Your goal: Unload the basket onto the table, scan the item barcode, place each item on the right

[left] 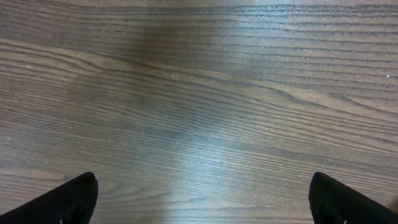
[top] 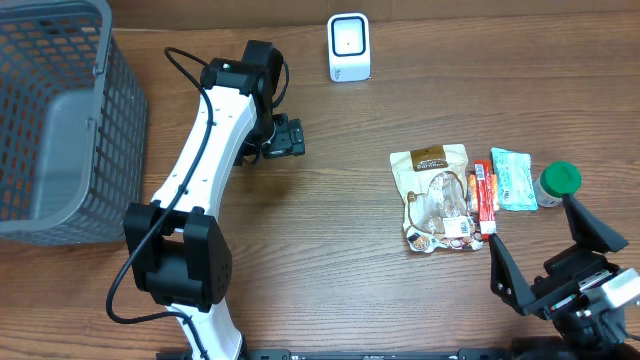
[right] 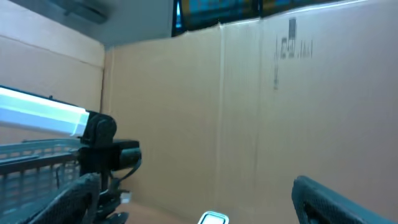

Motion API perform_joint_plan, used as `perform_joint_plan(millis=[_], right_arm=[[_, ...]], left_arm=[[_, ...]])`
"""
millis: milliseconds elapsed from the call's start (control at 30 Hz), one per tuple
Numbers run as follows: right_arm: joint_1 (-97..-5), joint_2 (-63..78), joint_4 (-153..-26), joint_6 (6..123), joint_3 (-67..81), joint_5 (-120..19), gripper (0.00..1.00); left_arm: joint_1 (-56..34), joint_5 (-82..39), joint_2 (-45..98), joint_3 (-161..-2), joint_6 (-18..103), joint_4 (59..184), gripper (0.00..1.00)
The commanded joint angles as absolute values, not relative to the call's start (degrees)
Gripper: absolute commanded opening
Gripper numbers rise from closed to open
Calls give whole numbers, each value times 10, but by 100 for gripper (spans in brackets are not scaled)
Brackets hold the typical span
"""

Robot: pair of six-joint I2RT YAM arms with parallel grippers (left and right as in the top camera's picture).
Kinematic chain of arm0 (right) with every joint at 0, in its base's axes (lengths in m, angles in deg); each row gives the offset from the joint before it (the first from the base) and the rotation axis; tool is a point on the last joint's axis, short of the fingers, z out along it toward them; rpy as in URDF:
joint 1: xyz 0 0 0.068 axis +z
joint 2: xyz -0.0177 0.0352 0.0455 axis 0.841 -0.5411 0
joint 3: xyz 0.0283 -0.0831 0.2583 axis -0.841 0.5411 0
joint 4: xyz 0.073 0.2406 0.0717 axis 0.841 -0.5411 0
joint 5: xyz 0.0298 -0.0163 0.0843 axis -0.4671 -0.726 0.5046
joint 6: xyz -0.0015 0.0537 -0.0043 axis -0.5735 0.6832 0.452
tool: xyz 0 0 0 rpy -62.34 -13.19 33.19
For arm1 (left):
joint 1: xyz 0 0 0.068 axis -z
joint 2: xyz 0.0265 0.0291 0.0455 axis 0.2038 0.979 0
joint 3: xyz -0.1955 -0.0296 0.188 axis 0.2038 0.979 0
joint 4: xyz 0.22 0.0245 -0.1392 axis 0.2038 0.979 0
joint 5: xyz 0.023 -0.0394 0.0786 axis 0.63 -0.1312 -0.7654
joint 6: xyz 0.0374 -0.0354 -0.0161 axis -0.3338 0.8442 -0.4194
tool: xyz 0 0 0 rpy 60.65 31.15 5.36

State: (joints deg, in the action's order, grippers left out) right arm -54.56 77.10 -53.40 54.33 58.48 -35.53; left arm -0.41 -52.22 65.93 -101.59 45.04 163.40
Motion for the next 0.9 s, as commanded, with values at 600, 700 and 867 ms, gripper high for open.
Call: perform_joint_plan(millis=[600, 700, 867], right_arm=[[-543, 779, -343, 474, 763, -382, 100], [-543, 779, -302, 475, 793, -401, 100], [-497, 779, -305, 475, 804, -552, 100]], left_arm=[[-5, -529, 652, -1020, 444, 1634, 100], [-5, -529, 652, -1020, 444, 1634, 100], [-5, -529, 652, -1020, 444, 1634, 100]])
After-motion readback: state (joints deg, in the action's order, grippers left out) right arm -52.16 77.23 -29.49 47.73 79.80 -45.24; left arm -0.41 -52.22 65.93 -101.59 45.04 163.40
